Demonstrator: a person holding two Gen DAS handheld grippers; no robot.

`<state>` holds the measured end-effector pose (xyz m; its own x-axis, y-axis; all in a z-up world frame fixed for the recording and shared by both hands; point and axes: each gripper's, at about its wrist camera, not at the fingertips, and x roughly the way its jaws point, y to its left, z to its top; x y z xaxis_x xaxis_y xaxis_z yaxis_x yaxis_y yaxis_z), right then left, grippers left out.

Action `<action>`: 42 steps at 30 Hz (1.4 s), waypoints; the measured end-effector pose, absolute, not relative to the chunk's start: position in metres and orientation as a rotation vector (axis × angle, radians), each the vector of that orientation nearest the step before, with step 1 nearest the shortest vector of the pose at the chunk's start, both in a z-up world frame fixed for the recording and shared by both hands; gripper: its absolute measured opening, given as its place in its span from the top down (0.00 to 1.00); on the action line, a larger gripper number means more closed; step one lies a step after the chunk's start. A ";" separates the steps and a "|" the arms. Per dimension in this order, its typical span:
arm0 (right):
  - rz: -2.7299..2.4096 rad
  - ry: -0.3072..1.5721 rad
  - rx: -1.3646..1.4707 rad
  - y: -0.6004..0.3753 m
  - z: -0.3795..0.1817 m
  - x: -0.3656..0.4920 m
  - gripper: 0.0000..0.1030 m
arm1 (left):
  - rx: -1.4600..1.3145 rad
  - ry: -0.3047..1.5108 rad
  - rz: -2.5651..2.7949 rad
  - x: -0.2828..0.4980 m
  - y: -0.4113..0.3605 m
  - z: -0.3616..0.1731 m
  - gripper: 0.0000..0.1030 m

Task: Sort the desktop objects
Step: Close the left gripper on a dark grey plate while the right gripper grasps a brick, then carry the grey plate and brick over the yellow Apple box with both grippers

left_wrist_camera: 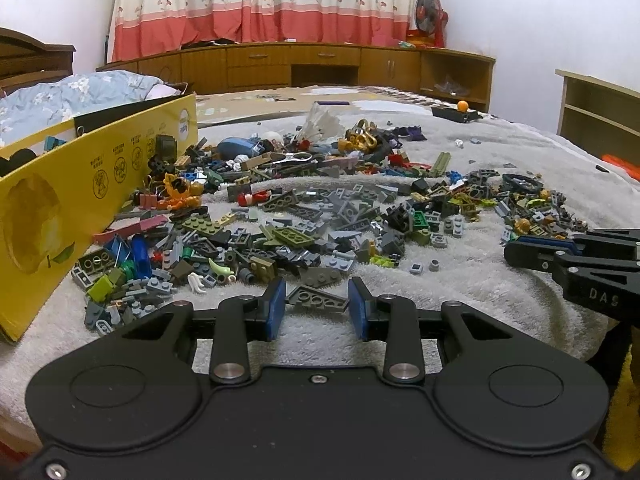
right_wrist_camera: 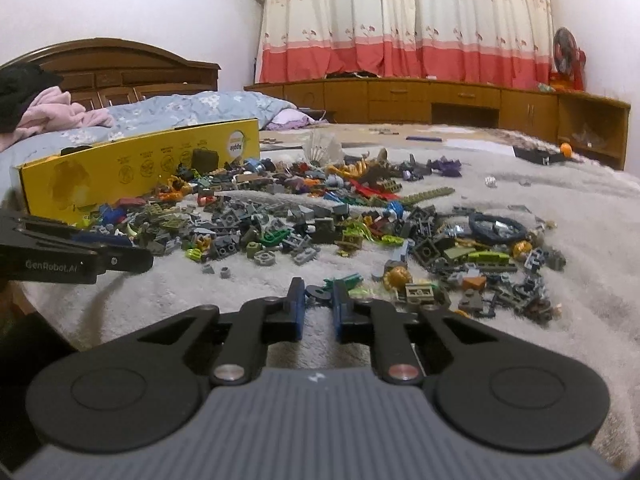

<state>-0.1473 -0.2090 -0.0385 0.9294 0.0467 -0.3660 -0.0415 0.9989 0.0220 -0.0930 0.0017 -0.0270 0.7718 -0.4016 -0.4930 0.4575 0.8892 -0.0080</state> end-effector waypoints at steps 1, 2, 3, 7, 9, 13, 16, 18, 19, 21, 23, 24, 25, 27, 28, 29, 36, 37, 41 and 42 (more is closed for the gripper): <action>0.047 0.373 0.012 -0.208 -0.038 -0.147 0.84 | 0.114 0.505 -0.466 -0.094 0.002 -0.026 0.69; 0.052 0.371 0.012 -0.208 -0.036 -0.148 0.84 | 0.112 0.502 -0.466 -0.094 0.002 -0.024 0.69; 0.055 0.368 0.010 -0.207 -0.035 -0.148 0.84 | 0.110 0.498 -0.465 -0.095 0.002 -0.023 0.69; 0.078 0.354 -0.003 -0.203 -0.030 -0.146 0.84 | 0.100 0.481 -0.457 -0.096 0.005 -0.015 0.69; 0.092 0.348 -0.011 -0.200 -0.027 -0.143 0.84 | 0.092 0.478 -0.446 -0.095 0.007 -0.012 0.69; 0.124 0.347 -0.024 -0.192 -0.024 -0.137 0.84 | 0.067 0.471 -0.422 -0.092 0.014 -0.007 0.69; 0.158 0.348 -0.034 -0.184 -0.022 -0.132 0.84 | 0.064 0.452 -0.394 -0.092 0.020 -0.001 0.69; 0.184 0.344 -0.046 -0.178 -0.020 -0.127 0.84 | 0.060 0.437 -0.372 -0.091 0.025 0.003 0.69; 0.194 0.339 -0.051 -0.175 -0.019 -0.125 0.84 | 0.059 0.430 -0.358 -0.090 0.028 0.006 0.69; 0.218 0.329 -0.059 -0.168 -0.015 -0.120 0.84 | 0.059 0.420 -0.323 -0.088 0.033 0.011 0.69; 0.243 0.315 -0.061 -0.160 -0.011 -0.117 0.84 | 0.058 0.408 -0.286 -0.084 0.039 0.015 0.69; 0.254 0.309 -0.060 -0.157 -0.009 -0.116 0.84 | 0.056 0.402 -0.273 -0.083 0.042 0.017 0.69; 0.267 0.305 -0.060 -0.153 -0.007 -0.115 0.84 | 0.055 0.396 -0.259 -0.081 0.045 0.019 0.69; 0.298 0.299 -0.058 -0.144 -0.003 -0.111 0.84 | 0.054 0.384 -0.233 -0.077 0.052 0.024 0.69; 0.312 0.297 -0.057 -0.140 -0.001 -0.108 0.84 | 0.052 0.377 -0.222 -0.075 0.056 0.027 0.69; 0.329 0.297 -0.055 -0.135 0.001 -0.105 0.84 | 0.048 0.371 -0.209 -0.072 0.059 0.030 0.69; 0.433 0.312 -0.032 -0.102 0.011 -0.076 0.84 | 0.038 0.336 -0.127 -0.057 0.082 0.051 0.69; 0.443 0.311 -0.029 -0.098 0.012 -0.071 0.84 | 0.036 0.332 -0.114 -0.053 0.086 0.054 0.69; 0.489 0.310 -0.015 -0.084 0.023 -0.051 0.84 | 0.025 0.337 -0.062 -0.040 0.103 0.064 0.69; 0.500 0.312 -0.009 -0.080 0.026 -0.045 0.84 | 0.027 0.333 -0.047 -0.037 0.107 0.066 0.69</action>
<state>-0.0454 -0.0804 0.0260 0.8313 0.4701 -0.2965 -0.4727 0.8786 0.0675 -0.0368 0.1074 0.0661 0.9439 -0.0416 -0.3277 0.0505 0.9985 0.0188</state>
